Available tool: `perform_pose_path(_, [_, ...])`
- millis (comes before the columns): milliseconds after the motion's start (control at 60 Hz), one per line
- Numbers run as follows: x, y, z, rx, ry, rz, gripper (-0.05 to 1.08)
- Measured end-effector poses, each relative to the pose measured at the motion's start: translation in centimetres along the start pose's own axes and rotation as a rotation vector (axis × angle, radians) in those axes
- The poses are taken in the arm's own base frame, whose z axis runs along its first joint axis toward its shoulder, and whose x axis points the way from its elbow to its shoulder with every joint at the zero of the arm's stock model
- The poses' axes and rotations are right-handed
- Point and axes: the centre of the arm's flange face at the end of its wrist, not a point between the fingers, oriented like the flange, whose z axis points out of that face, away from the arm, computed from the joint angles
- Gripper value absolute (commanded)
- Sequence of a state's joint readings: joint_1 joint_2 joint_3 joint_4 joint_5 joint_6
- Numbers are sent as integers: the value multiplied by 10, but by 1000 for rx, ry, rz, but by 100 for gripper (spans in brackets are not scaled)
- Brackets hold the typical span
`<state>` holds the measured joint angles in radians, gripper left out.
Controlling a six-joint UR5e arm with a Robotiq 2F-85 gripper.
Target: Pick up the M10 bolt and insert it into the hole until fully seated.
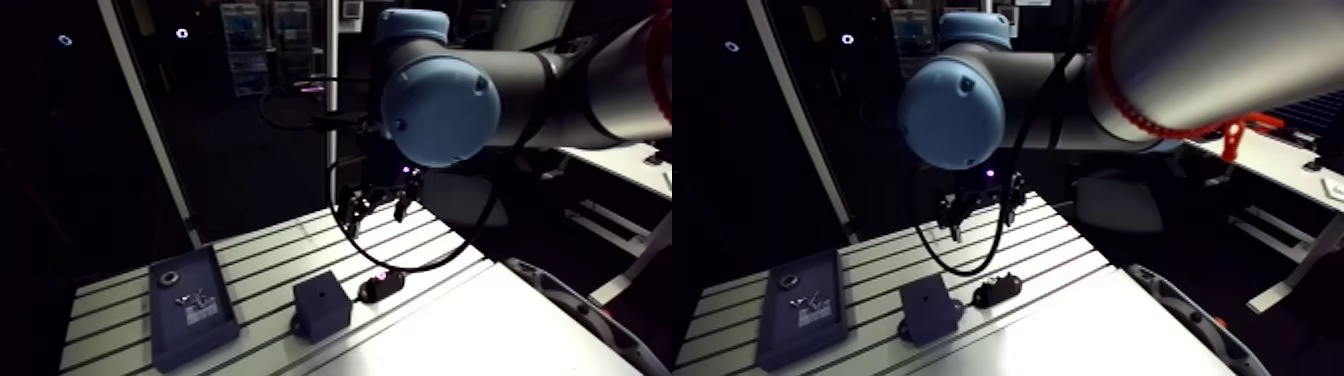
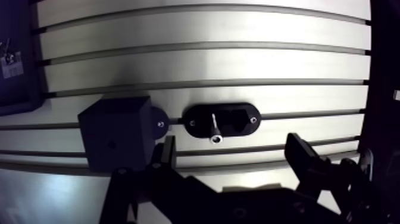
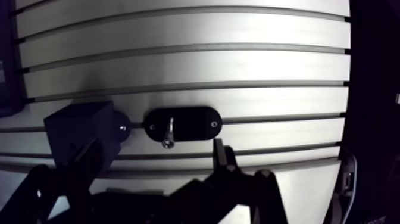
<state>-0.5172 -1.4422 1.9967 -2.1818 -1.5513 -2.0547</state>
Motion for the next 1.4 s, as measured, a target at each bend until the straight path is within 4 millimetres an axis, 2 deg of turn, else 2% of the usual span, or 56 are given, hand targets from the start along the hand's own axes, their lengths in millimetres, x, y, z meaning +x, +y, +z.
perform_pose_path(450, [-13,1,32,28,39,-38,3])
perform_pose_path(600, [-18,0,39,33,34,-39,17])
perform_pose_path(650, [-20,0,41,35,30,-39,26])
perform_pose_path(767, [-24,-2,45,40,22,-38,33])
perform_pose_path(800, [-25,-3,46,41,19,-37,39])
perform_pose_path(1133, [-32,-5,52,36,19,-35,48])
perform_pose_path(1400, [-33,-5,54,26,20,-36,50])
